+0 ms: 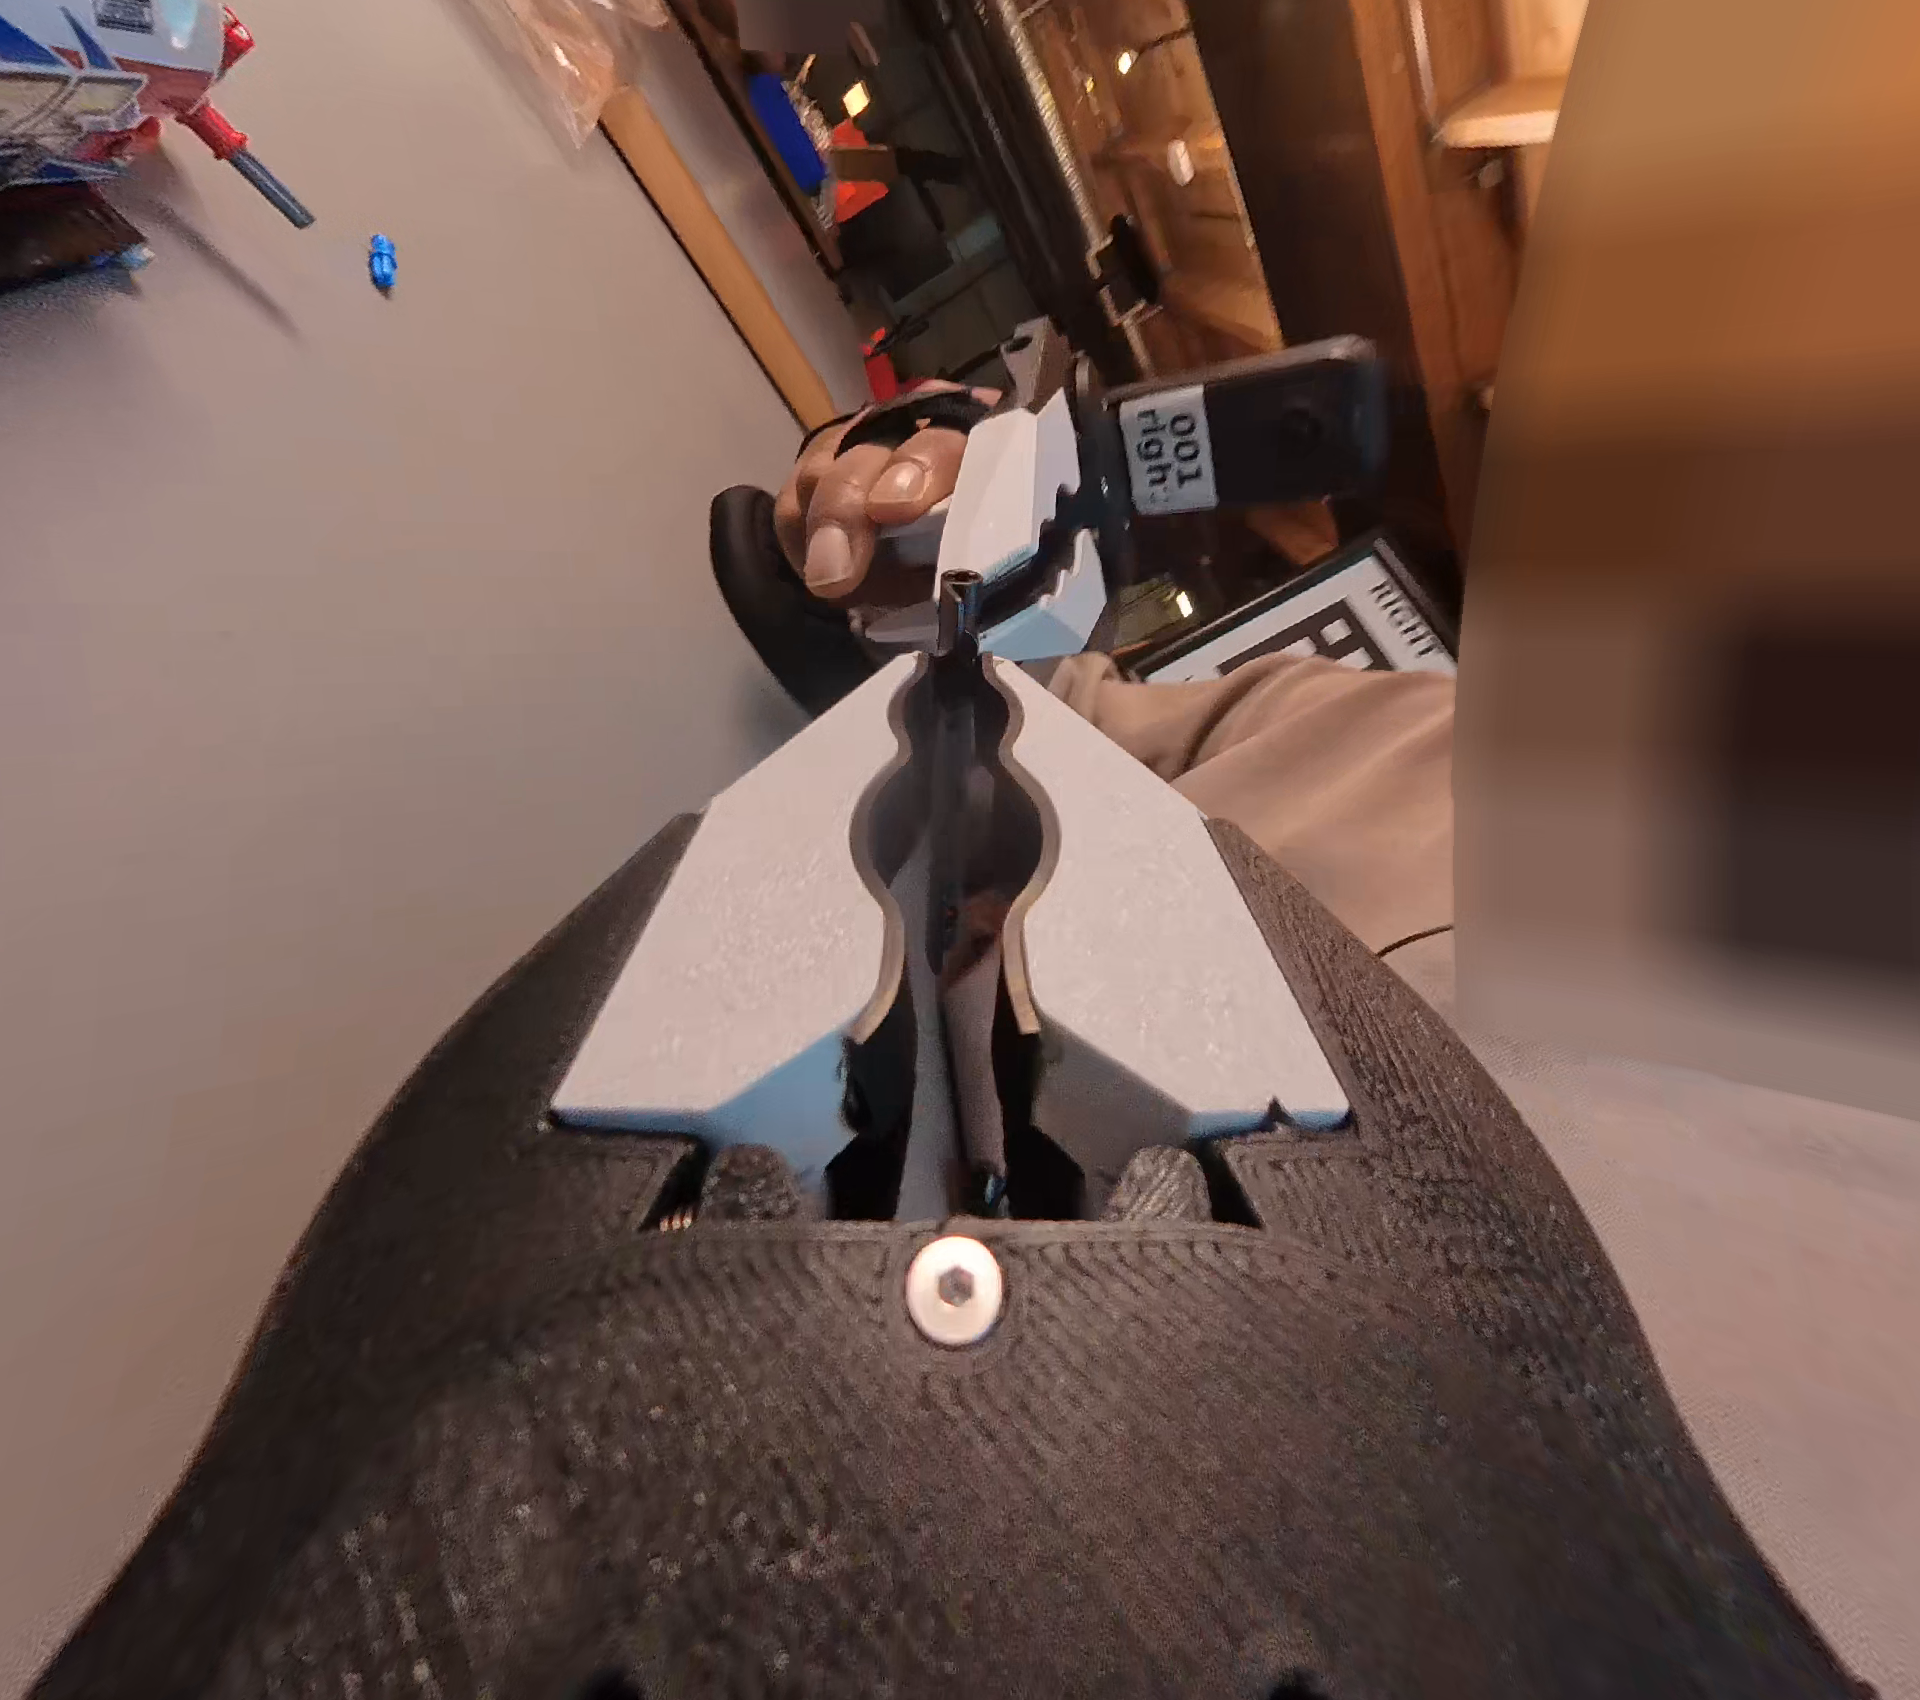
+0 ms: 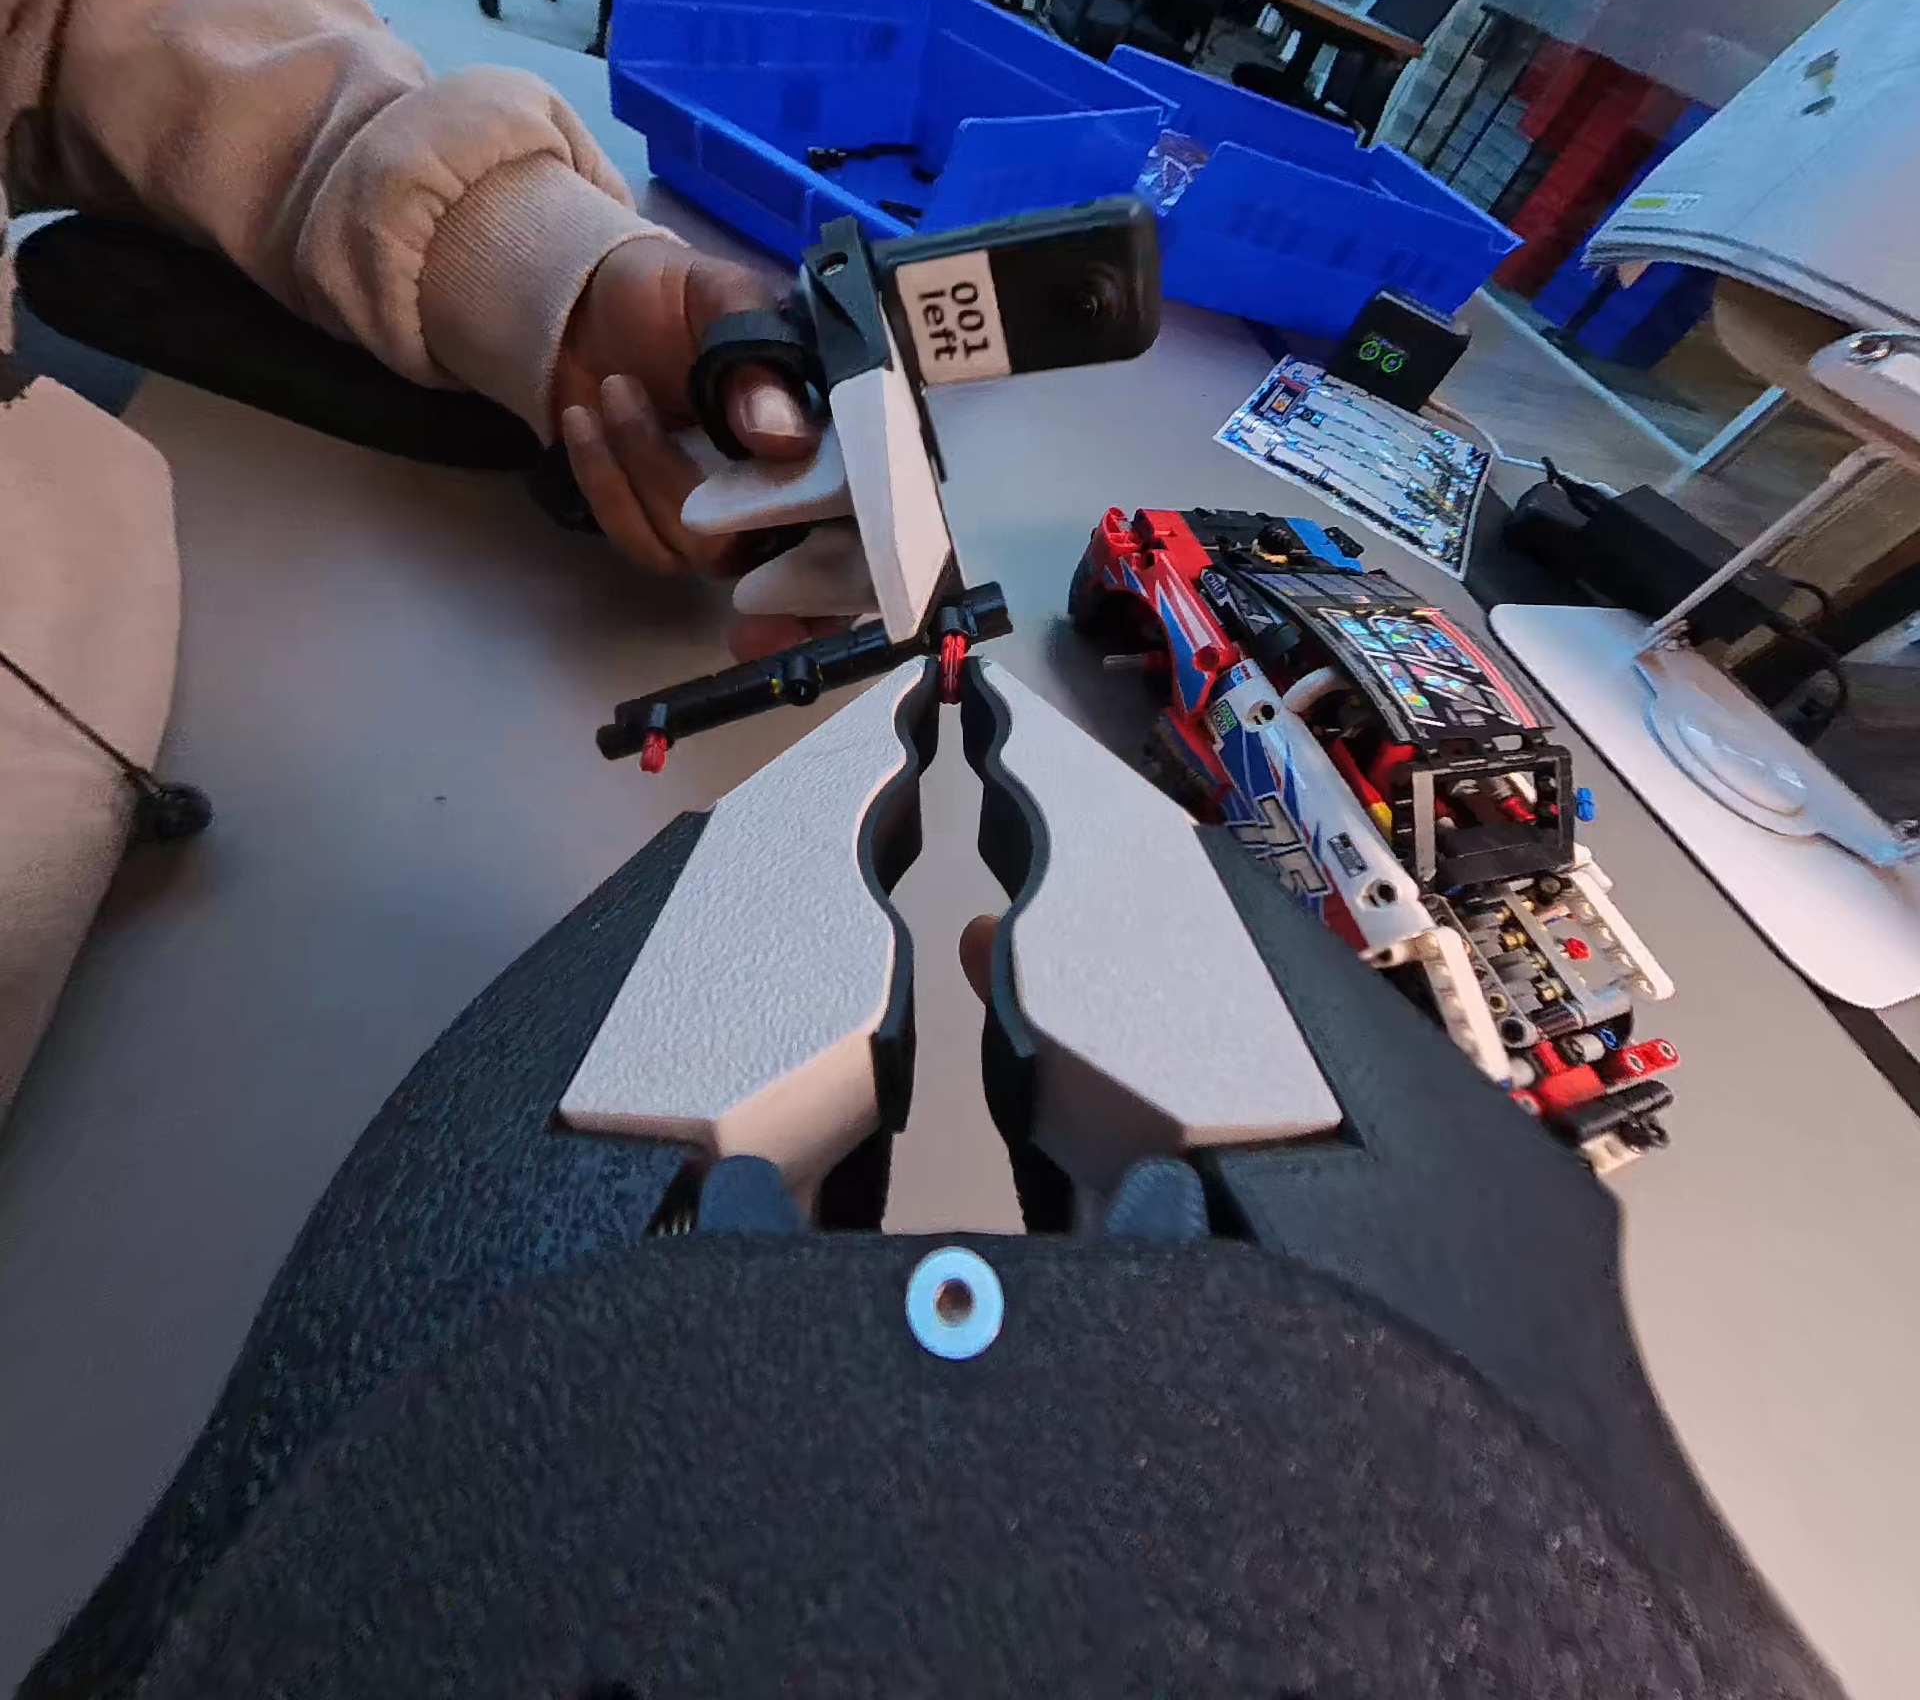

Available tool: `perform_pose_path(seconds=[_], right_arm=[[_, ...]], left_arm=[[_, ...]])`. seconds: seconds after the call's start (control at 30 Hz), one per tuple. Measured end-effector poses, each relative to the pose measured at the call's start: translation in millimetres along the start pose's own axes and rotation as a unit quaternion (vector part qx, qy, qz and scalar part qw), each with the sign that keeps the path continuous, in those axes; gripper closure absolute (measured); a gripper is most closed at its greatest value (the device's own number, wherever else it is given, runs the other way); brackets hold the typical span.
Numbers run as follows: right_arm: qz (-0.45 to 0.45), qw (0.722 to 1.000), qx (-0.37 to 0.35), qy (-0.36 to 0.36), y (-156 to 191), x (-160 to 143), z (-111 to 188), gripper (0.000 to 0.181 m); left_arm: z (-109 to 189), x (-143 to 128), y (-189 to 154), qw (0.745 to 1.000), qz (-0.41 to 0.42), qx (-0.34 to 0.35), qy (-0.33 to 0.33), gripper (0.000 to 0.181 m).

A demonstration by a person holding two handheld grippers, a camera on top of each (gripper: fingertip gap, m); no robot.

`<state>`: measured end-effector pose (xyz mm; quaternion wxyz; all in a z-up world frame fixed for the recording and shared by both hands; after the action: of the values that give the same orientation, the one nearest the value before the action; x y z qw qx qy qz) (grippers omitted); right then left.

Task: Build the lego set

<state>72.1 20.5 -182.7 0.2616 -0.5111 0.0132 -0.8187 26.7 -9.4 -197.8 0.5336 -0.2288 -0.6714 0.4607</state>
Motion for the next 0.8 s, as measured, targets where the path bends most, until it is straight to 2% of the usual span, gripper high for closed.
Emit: perform_pose_path(seconds=[0.13,0.23,0.3,0.4,0.57,0.67,0.8], right_arm=[[-0.008,0.997,0.078,0.025,11.6,-11.0,0.6,0.180],[-0.048,0.991,0.120,0.031,16.2,-13.6,-0.3,0.180],[-0.072,0.988,0.137,0.025,17.8,-12.6,-1.3,0.180],[-0.094,0.985,0.145,-0.003,17.7,-8.2,-0.3,0.180],[-0.052,0.984,0.168,0.017,29.0,-12.5,-1.2,0.180],[-0.036,0.980,0.193,0.041,36.6,-15.0,-2.8,0.180],[-0.012,0.973,0.224,0.059,41.6,-12.9,2.2,0.180]], left_arm=[[-6.2,-12.9,3.5,0.988,-0.087,0.092,0.091,0.177],[-9.0,-18.6,2.4,0.972,-0.134,0.134,0.137,0.177],[-10.2,-20.6,1.5,0.966,-0.152,0.145,0.150,0.177],[-9.0,-19.9,-2.9,0.972,-0.139,0.122,0.145,0.177],[-14.0,-31.7,-1.0,0.958,-0.161,0.139,0.195,0.177],[-19.0,-39.5,-0.6,0.924,-0.210,0.188,0.259,0.177],[-25.0,-42.5,-6.2,0.898,-0.238,0.202,0.309,0.177]])
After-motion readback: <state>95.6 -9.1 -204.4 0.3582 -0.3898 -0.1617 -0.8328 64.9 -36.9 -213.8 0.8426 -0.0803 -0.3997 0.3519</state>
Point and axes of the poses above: each gripper's, where its closed fingertips meet, z back along the fingers, x out of its top, y = z × x across the jaws, the point moved 3 cm from there along z, back along the fingers, and after that the axes turned 13 degrees about y, right-handed, at the moved point
